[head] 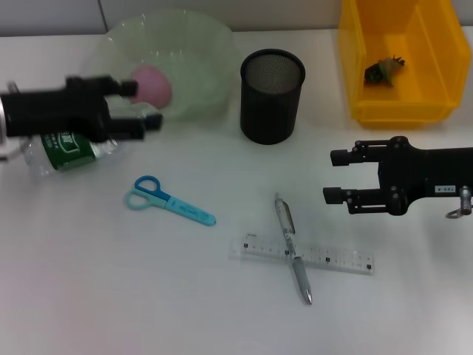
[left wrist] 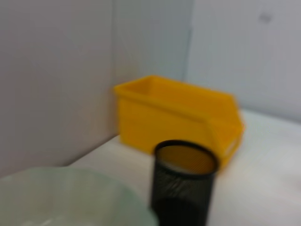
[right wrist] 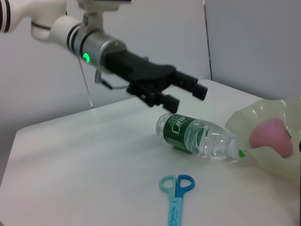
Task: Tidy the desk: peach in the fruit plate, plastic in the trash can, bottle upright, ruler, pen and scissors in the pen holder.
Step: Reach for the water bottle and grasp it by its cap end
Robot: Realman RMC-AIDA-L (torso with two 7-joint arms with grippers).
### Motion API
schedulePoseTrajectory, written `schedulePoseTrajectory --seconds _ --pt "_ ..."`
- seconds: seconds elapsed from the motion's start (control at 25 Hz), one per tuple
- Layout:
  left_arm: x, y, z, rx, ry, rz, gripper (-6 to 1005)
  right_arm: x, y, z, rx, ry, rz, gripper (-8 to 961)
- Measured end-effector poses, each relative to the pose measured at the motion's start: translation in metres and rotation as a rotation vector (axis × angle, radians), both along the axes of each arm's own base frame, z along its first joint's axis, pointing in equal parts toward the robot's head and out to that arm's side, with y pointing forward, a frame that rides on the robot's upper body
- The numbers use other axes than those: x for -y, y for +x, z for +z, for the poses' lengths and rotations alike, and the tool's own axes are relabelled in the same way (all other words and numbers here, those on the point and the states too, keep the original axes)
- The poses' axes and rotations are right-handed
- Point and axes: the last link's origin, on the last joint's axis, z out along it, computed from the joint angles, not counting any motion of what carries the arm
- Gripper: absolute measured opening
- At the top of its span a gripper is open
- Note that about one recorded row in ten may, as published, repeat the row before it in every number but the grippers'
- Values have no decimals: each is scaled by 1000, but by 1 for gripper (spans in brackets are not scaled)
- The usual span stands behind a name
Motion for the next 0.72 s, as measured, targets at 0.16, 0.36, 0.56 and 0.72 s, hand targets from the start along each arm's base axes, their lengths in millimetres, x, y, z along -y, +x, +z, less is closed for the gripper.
schedulePoseTrajectory --seconds 0.16,0.36,0.56,0.72 --pt "-18 5 12 -166 23 8 814 0 -1 -1 0 -3 2 689" --pt "-40 2 13 -391 30 65 814 0 -1 -1 -1 -7 0 688" --pt "-48 1 4 -525 20 94 814 -1 -2 -1 -1 -9 1 688" --pt "-50 0 -5 -571 25 96 814 -1 -3 -1 -1 -8 4 687"
